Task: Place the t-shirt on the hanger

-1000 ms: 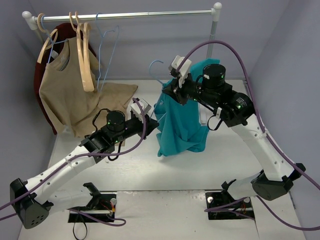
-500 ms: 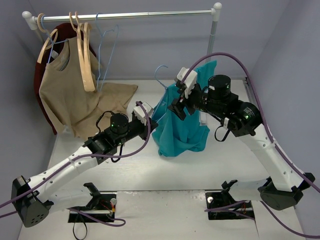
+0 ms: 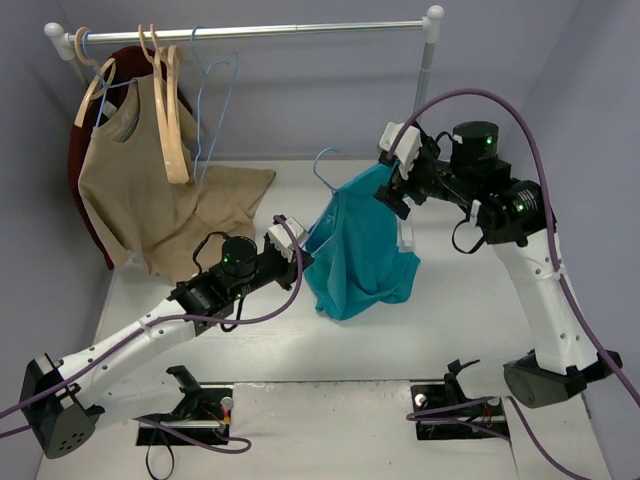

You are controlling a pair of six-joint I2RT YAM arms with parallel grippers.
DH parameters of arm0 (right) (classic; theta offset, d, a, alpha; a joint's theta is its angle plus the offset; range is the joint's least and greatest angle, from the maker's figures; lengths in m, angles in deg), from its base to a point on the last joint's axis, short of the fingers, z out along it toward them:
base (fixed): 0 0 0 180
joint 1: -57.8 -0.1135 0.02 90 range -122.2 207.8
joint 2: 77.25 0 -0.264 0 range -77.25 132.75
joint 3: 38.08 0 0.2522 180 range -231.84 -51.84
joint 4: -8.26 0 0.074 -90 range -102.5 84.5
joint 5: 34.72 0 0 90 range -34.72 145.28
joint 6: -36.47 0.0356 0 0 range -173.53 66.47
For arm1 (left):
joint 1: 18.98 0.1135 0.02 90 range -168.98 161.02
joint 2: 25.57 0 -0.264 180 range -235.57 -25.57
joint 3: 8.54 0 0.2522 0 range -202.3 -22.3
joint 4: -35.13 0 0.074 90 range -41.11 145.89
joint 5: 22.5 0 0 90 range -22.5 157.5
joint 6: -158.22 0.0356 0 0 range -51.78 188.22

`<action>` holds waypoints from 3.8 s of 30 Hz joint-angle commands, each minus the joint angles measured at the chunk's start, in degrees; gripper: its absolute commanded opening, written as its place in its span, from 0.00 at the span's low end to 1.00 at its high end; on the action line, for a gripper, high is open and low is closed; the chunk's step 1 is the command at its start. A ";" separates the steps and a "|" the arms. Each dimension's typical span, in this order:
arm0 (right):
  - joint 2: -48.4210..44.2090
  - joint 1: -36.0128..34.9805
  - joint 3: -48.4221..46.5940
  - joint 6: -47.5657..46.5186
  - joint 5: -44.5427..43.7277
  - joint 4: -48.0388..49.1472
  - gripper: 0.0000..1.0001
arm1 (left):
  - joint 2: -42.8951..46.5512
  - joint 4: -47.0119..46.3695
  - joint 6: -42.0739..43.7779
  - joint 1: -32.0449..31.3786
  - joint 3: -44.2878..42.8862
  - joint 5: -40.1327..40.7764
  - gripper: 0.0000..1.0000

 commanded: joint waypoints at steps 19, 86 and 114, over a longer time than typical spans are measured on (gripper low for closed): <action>10.35 0.98 -5.79 -15.75 9.99 -13.29 0.74 | 3.72 1.20 10.79 0.58 -2.79 -2.62 0.00; -7.50 6.08 16.98 -11.01 7.63 1.65 0.00 | -2.87 -24.88 -47.56 3.22 11.01 23.41 0.68; -8.82 6.16 17.86 -10.13 8.68 2.17 0.00 | -16.32 -33.52 -42.21 1.28 5.13 16.72 0.50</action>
